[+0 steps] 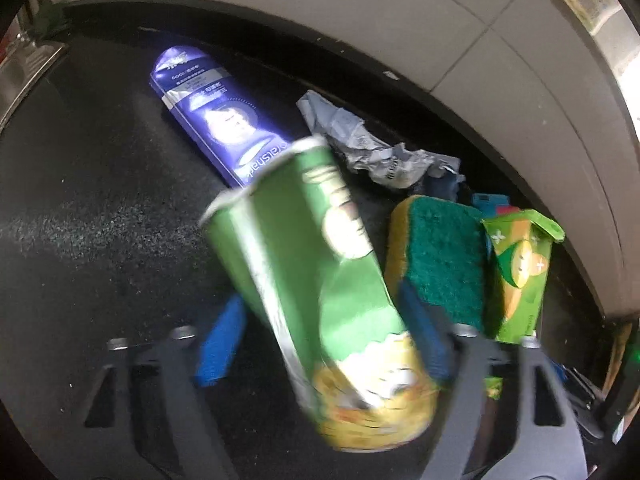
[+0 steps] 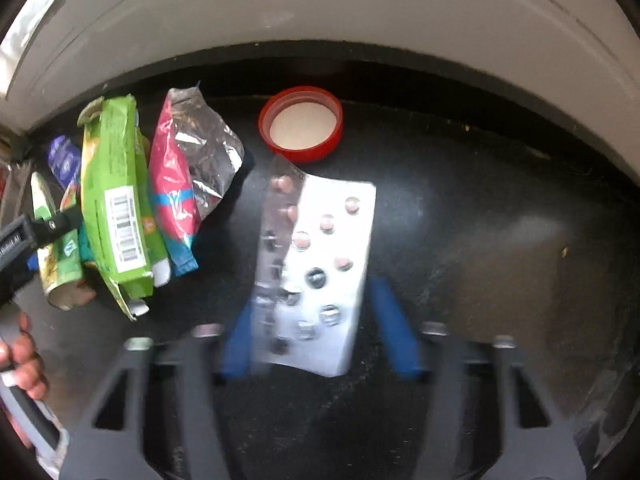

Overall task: Collect trash
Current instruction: 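Grasp the SpongeBob snack bag with the left tool while the right tool grasps the blister pack, then carry snack bag and blister pack over the black bin and open both tools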

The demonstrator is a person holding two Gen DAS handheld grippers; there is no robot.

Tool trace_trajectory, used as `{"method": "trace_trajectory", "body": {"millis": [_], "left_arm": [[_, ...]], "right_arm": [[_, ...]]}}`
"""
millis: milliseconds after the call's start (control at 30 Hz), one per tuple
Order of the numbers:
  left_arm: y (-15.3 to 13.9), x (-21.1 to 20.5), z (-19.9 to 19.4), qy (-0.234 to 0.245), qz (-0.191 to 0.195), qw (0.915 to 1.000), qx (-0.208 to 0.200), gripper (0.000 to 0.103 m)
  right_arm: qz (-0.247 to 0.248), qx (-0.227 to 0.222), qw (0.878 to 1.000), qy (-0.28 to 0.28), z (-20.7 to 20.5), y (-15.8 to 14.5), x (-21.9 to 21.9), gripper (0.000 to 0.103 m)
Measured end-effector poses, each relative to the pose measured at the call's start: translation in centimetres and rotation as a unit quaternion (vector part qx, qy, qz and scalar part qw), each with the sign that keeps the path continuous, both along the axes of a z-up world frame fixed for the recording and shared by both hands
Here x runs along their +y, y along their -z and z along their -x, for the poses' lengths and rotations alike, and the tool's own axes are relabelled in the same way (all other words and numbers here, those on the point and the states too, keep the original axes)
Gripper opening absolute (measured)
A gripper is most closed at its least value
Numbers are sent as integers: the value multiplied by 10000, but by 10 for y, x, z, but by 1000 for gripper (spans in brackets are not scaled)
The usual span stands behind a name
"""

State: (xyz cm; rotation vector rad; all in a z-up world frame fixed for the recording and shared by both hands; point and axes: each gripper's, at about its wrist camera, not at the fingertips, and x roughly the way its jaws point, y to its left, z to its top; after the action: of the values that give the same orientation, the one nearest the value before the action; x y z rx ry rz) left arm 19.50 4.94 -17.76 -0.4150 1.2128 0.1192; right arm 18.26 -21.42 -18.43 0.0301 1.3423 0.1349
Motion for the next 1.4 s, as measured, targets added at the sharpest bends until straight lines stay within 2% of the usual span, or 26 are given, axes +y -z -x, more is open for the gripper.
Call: {"method": "trace_trajectory", "body": {"millis": [67,133,300,533,667,933,1067,1233,1400], "left_arm": [[-2,-1,4,129,-124,9998,10,53],[-3,1,12,194,-47,9998,54,51],[-25,4,38,482,-316,9983,-132,50],[-60,-6,110,1053,-775,9905,-431,51],[-67,-13,139,1139,-873,9885,-483,51],[-72,0,189,1074,-875,9888,-561,51],[-82,15,207,933,-995,9884,-663,51],[-97,54,246,507,-1198,9885,-769,51],[-105,107,294,-134,-1475,9861,-746,51]], "right_arm": [[-36,-31,10000,-21,4,-1,0,41],[0,-66,10000,-20,11,-4,-1,41],[-3,-267,9996,-91,38,-28,0,41],[-79,-577,9981,-210,80,-62,6,42],[-119,-676,9973,-243,105,-72,11,42],[-141,-878,9949,-482,144,-99,24,42],[-237,-948,9928,-695,154,-111,49,42],[-533,-1038,9851,-1266,165,-130,109,42],[-902,-1082,9630,-2298,185,-147,206,42]]}}
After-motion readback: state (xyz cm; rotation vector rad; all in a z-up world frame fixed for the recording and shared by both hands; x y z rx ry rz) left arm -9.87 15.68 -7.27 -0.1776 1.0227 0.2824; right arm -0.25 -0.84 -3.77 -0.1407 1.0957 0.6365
